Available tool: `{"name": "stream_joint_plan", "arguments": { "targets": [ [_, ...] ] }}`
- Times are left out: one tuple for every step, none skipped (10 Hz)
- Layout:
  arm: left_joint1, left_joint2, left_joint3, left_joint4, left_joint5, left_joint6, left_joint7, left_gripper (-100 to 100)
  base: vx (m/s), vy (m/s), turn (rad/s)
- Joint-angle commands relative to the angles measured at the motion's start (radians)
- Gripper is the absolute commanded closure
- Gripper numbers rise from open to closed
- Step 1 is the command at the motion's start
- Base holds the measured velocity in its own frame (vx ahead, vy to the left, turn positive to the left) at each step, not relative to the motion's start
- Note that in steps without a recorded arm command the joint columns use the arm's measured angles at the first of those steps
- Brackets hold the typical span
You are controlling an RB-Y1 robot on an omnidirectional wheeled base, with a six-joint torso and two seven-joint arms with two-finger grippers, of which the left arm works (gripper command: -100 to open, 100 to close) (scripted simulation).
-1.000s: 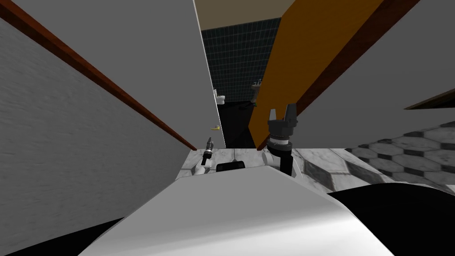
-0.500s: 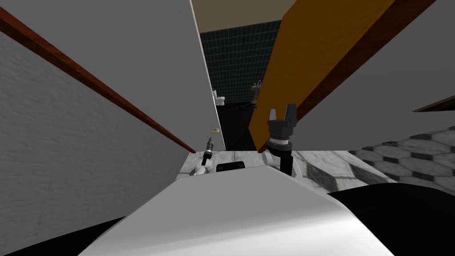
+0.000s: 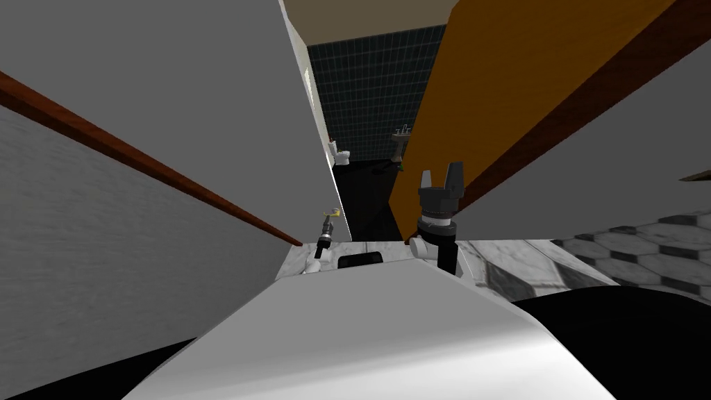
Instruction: Push the door open
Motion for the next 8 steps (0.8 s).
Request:
{"name": "stream_joint_plan", "arguments": {
  "targets": [
    [-0.001,-0.004,0.004,0.005,0.002,-0.003,-0.004,-100,0.219,-0.017,-0.031],
    [-0.002,-0.007,0.006,0.006,0.003,-0.004,-0.005,-100,0.219,-0.001,-0.027],
    [-0.001,-0.005,0.005,0.005,0.002,-0.003,-0.004,-100,0.095,0.0,-0.003],
    [-0.001,-0.005,0.005,0.005,0.002,-0.003,-0.004,100,-0.012,-0.001,0.005],
    [-0.001,-0.005,0.005,0.005,0.002,-0.003,-0.004,100,-0.031,0.006,-0.008],
    [-0.001,-0.005,0.005,0.005,0.002,-0.003,-0.004,100,-0.024,0.008,-0.008],
    [-0.001,-0.005,0.005,0.005,0.002,-0.003,-0.004,100,-0.018,0.001,0.01],
    [-0.001,-0.005,0.005,0.005,0.002,-0.003,-0.004,100,-0.012,-0.003,0.01]
  ]
}}
